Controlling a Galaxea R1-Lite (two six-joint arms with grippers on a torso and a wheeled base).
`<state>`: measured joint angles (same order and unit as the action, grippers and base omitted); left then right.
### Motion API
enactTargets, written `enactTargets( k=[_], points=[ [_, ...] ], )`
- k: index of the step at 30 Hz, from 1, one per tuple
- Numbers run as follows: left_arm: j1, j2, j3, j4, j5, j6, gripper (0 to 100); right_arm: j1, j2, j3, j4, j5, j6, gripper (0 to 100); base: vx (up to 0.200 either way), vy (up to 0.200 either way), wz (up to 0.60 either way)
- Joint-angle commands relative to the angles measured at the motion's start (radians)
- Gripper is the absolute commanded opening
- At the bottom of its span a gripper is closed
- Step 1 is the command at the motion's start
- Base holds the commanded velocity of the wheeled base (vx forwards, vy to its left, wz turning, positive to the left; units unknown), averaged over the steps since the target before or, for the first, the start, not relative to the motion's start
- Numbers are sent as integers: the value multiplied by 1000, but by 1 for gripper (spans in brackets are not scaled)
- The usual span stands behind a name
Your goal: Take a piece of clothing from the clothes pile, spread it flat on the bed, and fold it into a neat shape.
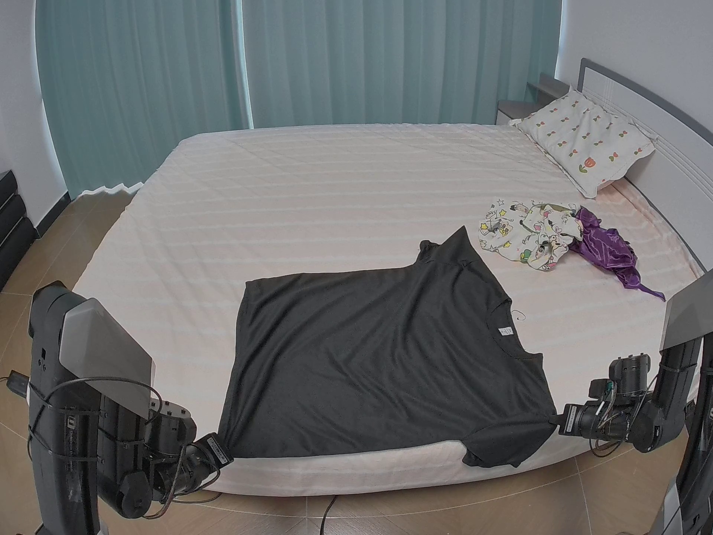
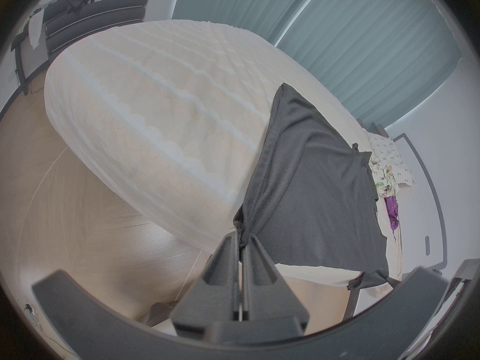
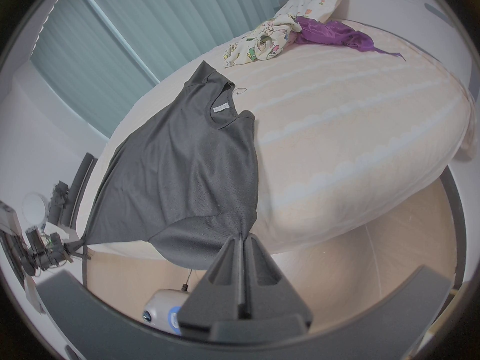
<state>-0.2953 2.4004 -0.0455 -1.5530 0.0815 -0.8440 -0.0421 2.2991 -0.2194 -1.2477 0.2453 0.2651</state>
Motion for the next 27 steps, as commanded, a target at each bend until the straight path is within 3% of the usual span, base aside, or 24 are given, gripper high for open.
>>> enactTargets(
  k=[1, 7, 27],
  points=[
    [-25, -3, 26, -16, 3, 5, 0, -19, -30, 41, 4, 0, -52, 0, 0, 0, 0],
    [-39, -3, 44, -6, 29, 36, 0, -30, -23, 80, 7, 0, -135, 0, 0, 0, 0],
    [-110, -72, 44, 269, 55, 88, 0, -61, -27, 117, 8, -1, -219, 0, 0, 0, 0]
  ],
)
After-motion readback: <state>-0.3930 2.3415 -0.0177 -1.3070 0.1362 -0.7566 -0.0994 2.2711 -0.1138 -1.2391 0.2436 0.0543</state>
